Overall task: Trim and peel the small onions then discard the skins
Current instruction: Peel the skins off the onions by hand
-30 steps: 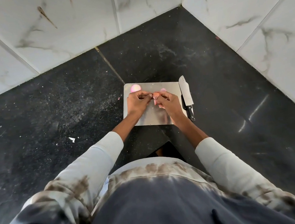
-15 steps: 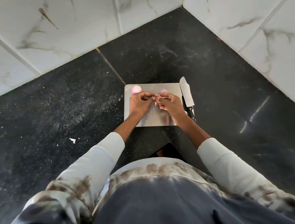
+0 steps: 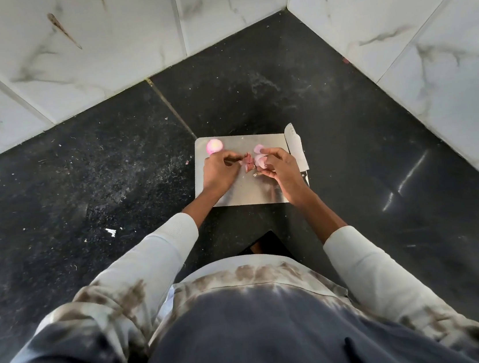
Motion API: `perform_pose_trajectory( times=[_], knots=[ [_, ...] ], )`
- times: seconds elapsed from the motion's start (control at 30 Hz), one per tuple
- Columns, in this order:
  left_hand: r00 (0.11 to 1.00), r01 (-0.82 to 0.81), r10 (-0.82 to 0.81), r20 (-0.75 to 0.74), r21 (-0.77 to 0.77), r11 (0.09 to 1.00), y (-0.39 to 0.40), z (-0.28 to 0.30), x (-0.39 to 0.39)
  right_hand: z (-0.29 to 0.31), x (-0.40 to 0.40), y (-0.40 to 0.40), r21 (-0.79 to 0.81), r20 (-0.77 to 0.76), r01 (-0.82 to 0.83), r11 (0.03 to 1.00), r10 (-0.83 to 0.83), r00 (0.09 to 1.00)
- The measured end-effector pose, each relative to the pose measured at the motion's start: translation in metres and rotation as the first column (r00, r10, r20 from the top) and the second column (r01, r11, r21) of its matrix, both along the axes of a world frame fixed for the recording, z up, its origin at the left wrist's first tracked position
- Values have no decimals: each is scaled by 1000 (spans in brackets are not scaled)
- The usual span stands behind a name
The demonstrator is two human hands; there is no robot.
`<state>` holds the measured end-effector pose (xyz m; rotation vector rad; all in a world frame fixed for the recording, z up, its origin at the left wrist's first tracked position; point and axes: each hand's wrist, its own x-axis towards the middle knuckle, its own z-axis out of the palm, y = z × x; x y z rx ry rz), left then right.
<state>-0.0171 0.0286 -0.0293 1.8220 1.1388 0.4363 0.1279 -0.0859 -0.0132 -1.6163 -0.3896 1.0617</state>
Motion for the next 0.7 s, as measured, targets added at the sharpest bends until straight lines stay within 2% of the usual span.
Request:
perform_pose_trajectory(
  times=[0.17, 0.3, 0.4, 0.47, 0.7],
  knots=[
    [998, 15, -6, -67, 141, 990, -1, 5, -1, 8, -1, -3, 96, -78, -18, 995, 25, 997],
    [999, -12, 18, -41, 134, 991, 0, 11, 0, 12, -2, -1, 102, -64, -50, 993, 57, 996],
    [994, -34, 42, 103, -72, 997, 2, 14, 1, 13, -3, 1, 78, 36, -71, 994, 69, 997],
    [980, 8, 33, 195, -205, 979, 4, 15, 1, 16, -5, 3, 58, 138, -93, 994, 85, 987],
    [930, 122, 59, 363, -457, 881, 11, 8, -2, 20, -7, 9, 18, 358, -104, 994, 91, 929]
  ],
)
